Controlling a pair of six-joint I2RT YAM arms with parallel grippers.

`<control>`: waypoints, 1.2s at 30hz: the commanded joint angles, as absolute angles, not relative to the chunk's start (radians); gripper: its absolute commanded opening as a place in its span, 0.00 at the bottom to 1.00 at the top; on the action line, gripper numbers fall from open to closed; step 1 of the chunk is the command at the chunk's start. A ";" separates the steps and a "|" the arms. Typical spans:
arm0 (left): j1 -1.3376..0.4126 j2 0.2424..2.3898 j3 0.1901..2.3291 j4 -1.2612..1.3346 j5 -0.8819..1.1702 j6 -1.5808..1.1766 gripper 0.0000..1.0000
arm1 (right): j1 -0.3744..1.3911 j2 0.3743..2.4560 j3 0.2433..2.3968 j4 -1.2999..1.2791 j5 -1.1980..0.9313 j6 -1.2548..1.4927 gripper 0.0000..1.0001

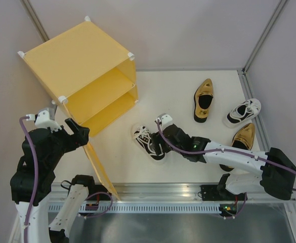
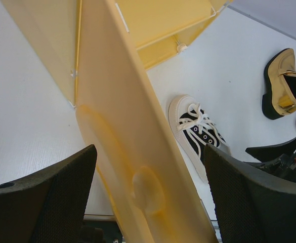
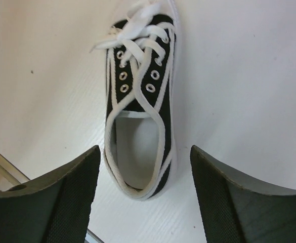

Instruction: Place and organize the shoes in the shoe cabinet

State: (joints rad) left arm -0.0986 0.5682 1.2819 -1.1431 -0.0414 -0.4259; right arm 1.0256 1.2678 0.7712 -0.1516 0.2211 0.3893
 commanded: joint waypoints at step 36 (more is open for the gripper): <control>-0.100 0.586 1.301 -1.170 -0.008 -0.440 0.89 | 0.962 1.617 1.494 -0.330 0.204 0.367 0.01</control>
